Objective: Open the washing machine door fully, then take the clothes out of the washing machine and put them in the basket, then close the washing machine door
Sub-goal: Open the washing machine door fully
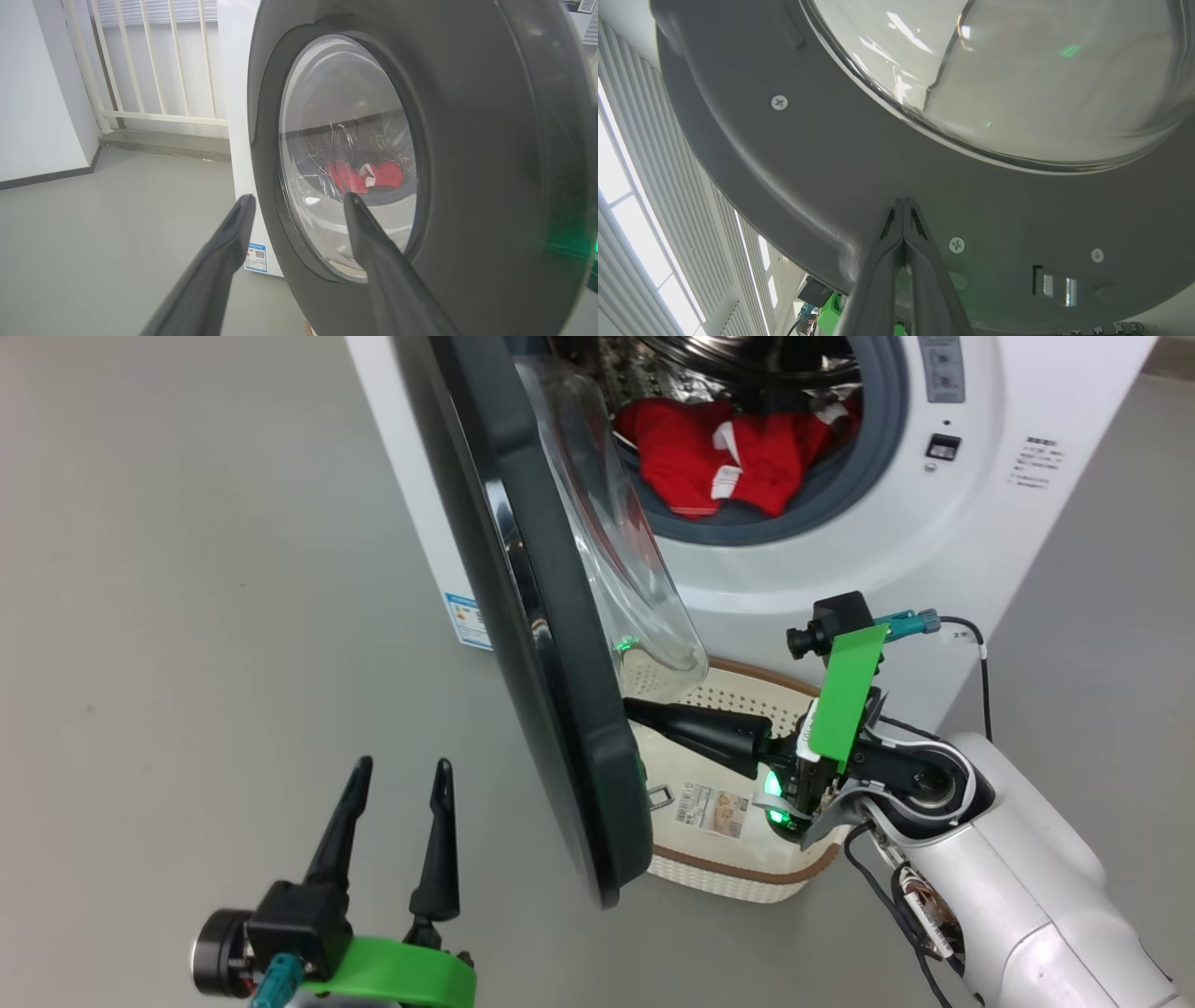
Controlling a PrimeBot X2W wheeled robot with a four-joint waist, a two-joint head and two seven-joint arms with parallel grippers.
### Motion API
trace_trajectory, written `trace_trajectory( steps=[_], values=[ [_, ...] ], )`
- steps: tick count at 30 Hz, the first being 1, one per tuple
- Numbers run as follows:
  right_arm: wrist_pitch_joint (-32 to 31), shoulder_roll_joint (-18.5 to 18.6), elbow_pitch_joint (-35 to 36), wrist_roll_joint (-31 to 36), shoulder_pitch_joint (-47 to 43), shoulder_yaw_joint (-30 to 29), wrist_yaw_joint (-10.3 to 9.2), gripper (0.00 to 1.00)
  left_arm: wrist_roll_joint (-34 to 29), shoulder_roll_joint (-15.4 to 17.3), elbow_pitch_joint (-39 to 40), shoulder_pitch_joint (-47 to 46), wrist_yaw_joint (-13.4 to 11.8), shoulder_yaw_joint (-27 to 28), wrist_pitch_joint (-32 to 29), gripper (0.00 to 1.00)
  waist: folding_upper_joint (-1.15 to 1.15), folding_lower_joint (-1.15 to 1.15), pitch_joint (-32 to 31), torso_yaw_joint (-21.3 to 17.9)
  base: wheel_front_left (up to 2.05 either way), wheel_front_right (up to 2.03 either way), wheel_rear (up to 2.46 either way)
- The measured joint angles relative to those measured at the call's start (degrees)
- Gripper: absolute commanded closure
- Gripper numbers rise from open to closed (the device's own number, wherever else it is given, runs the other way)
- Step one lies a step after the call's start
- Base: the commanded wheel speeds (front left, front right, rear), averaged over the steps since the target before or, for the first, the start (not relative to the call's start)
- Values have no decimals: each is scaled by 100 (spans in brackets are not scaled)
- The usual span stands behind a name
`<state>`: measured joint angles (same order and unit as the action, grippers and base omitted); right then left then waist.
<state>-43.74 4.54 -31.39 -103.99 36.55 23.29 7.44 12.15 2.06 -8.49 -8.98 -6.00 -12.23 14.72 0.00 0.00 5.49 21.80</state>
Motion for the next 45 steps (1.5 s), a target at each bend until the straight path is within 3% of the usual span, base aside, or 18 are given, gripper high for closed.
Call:
trace_trajectory(
  steps=[14,25,26,27,28,29,35,45],
  values=[
    [192,-1,-49,-48,0,260,0,100,13,5,-74,117,102,-42,0,0,0,0,-99,625,0,0,0],
    [476,-27,-105,-13,-2,401,0,100,13,23,-140,203,110,-15,-1,0,0,0,-235,667,0,0,0],
    [549,-35,-105,42,-3,402,0,93,13,24,-144,203,111,-12,-1,0,0,0,-244,655,0,0,0],
    [651,-45,-109,114,-7,398,0,63,13,24,-145,203,137,-10,-1,0,0,0,-254,643,0,0,0],
    [767,-64,-123,175,-18,386,0,20,13,24,-149,203,149,-9,-1,0,0,0,-266,629,0,0,0],
    [868,-76,-135,248,-36,379,0,0,13,24,-155,204,151,-3,-1,0,0,0,-278,613,0,0,0],
    [1381,4,-62,998,-232,416,0,0,13,65,-174,219,151,70,-1,0,0,0,-364,466,0,0,0],
    [2724,705,512,2721,-479,1265,0,0,56,108,-146,346,142,143,-1,0,0,0,-444,162,0,0,0]
  ],
)
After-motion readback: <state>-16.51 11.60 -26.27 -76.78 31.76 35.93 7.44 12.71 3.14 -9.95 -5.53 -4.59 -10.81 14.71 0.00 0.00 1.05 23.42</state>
